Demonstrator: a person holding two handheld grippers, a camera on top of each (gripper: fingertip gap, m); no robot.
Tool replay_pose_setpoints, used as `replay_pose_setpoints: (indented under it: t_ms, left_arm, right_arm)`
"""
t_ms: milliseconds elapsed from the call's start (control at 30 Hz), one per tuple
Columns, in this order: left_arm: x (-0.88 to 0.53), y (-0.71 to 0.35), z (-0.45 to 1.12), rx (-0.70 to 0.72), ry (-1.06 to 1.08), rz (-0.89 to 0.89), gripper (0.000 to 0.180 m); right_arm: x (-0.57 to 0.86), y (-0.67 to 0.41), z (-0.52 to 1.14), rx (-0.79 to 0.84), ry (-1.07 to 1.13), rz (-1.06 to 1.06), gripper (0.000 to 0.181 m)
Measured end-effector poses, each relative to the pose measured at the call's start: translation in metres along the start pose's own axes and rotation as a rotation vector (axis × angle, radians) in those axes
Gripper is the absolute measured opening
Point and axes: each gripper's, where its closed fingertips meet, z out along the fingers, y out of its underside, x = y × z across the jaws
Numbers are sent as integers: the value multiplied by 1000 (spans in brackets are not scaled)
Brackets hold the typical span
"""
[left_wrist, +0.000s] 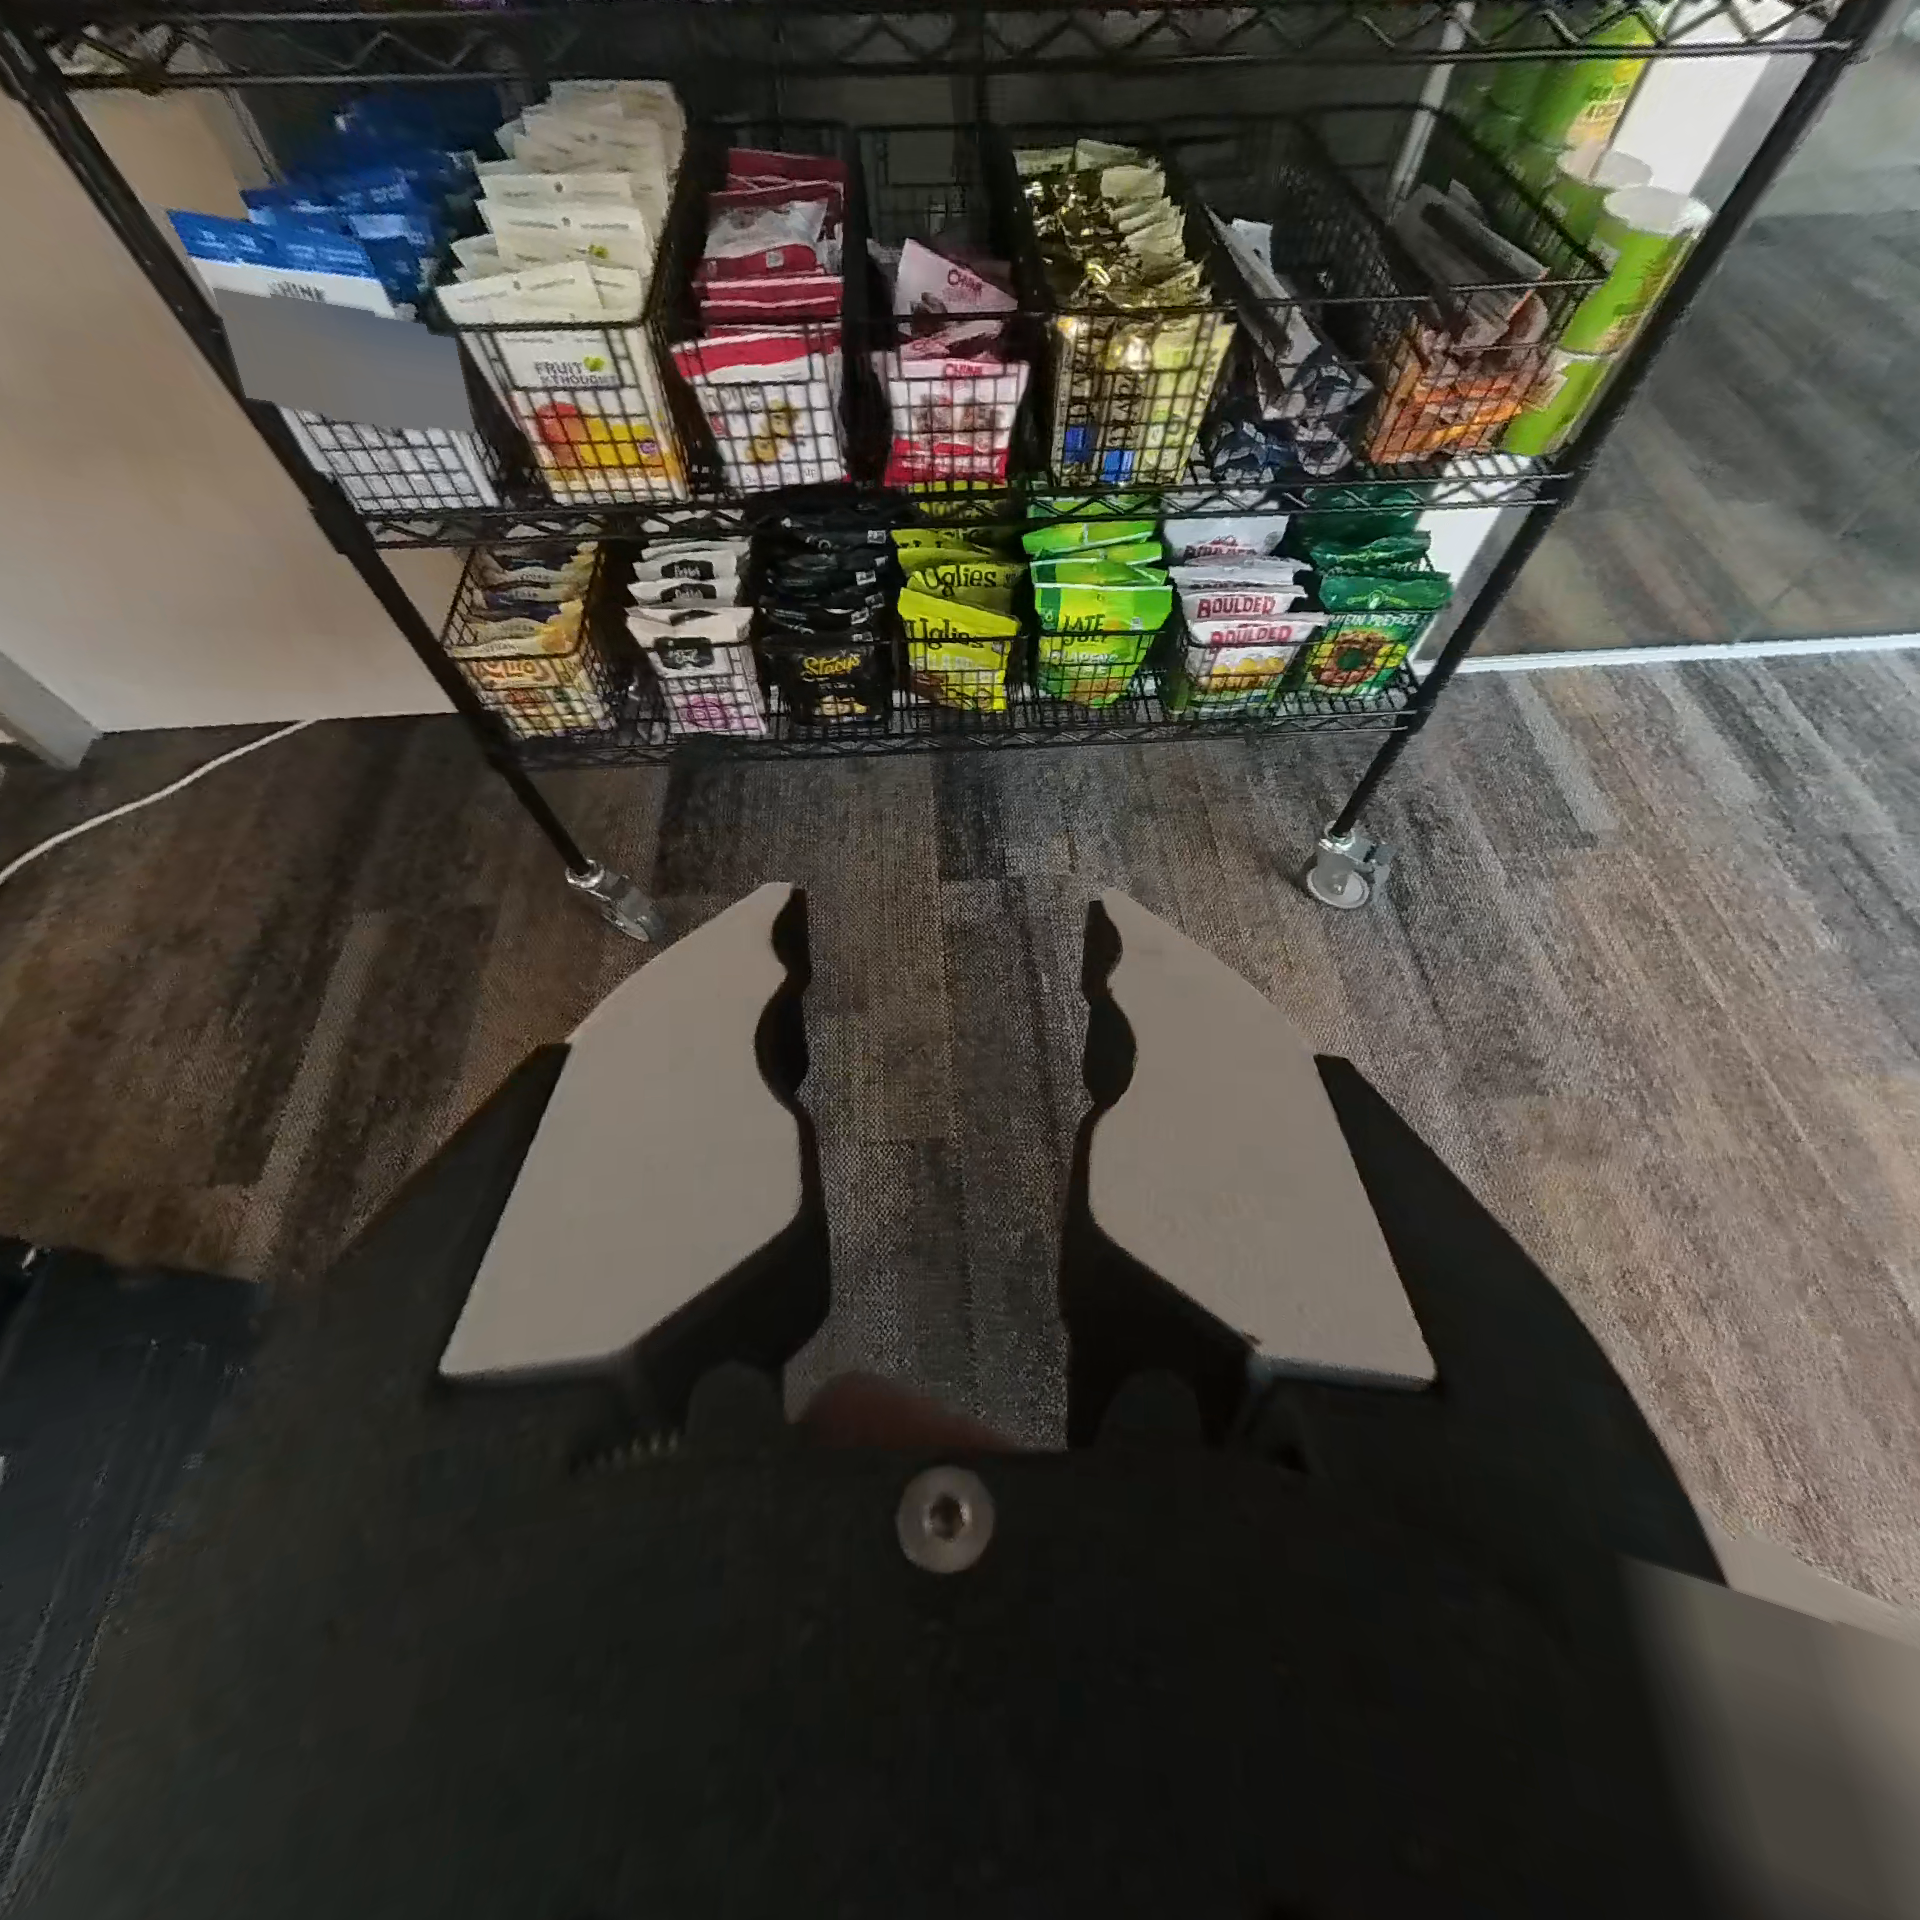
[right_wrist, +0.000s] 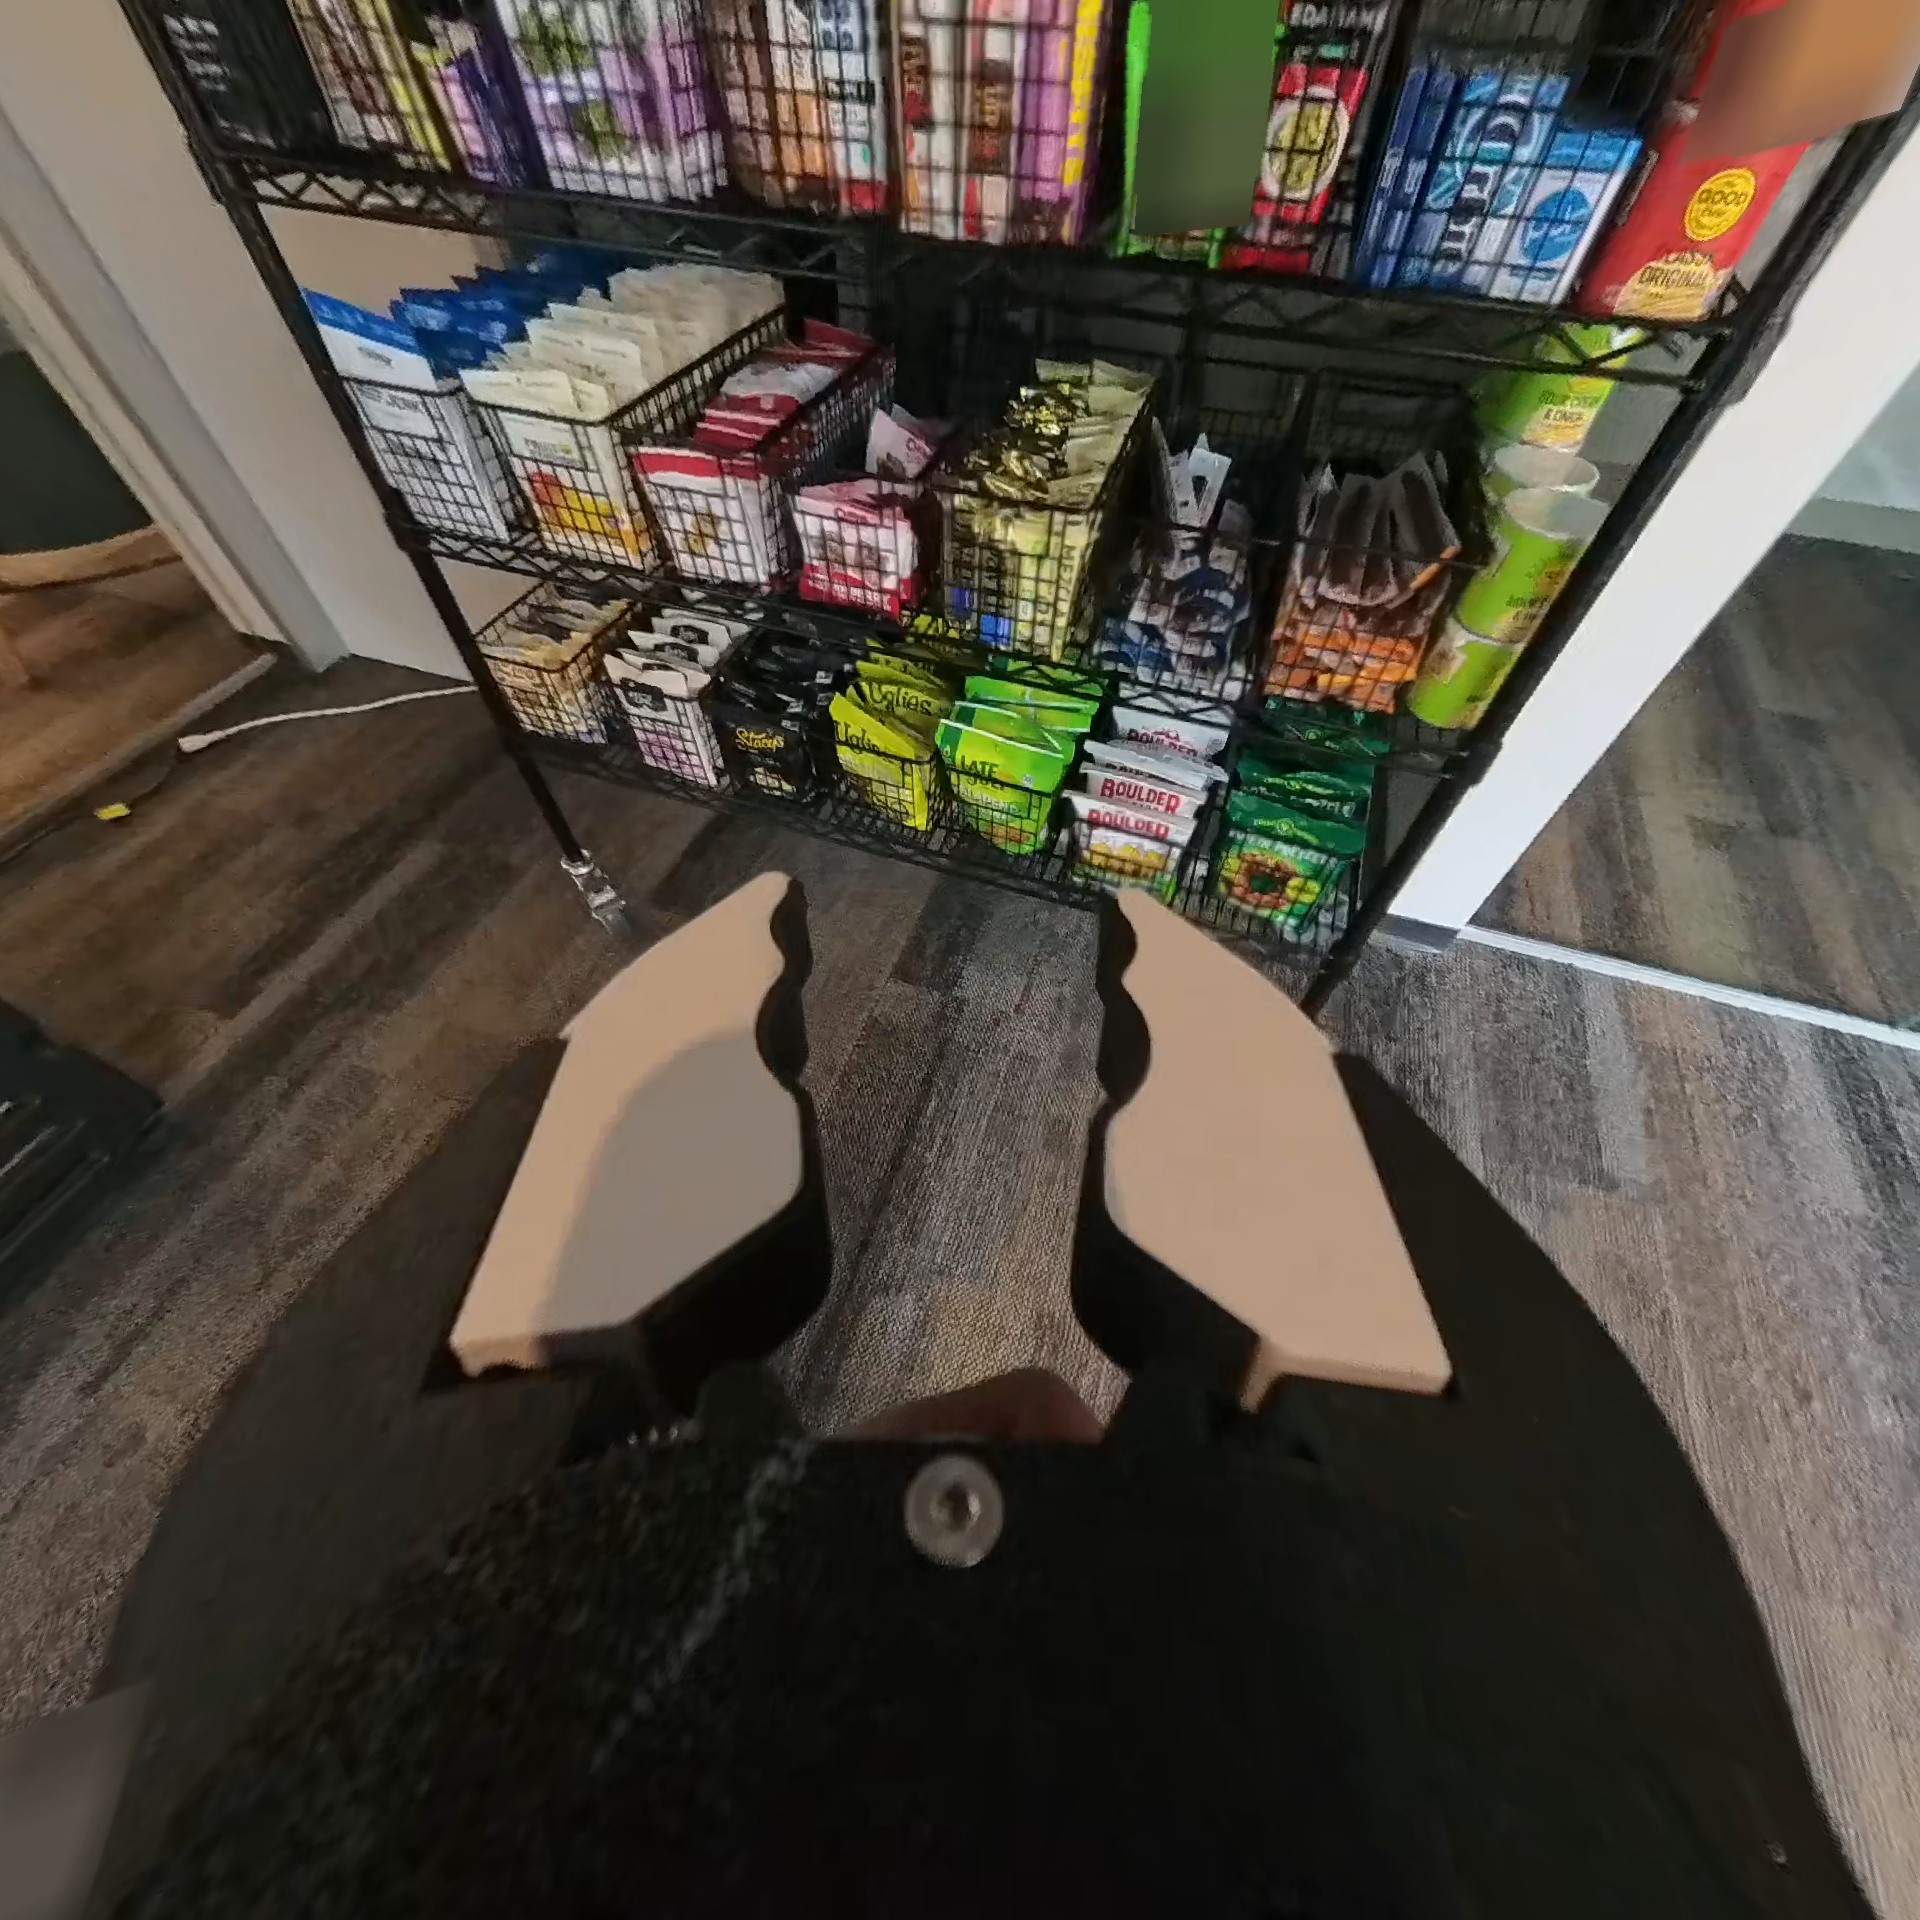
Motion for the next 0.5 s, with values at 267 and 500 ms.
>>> replay_pose_setpoints:
  t_ms: [267, 500]
  left_arm:
    - [-66, 18, -2, -8, 78, -33, 47]
    - [-65, 39, -1, -33, 153, -25, 46]
  right_arm:
    - [-65, 8, -30, -1, 115, 48, 51]
    - [-100, 25, -53, -52, 129, 88, 51]
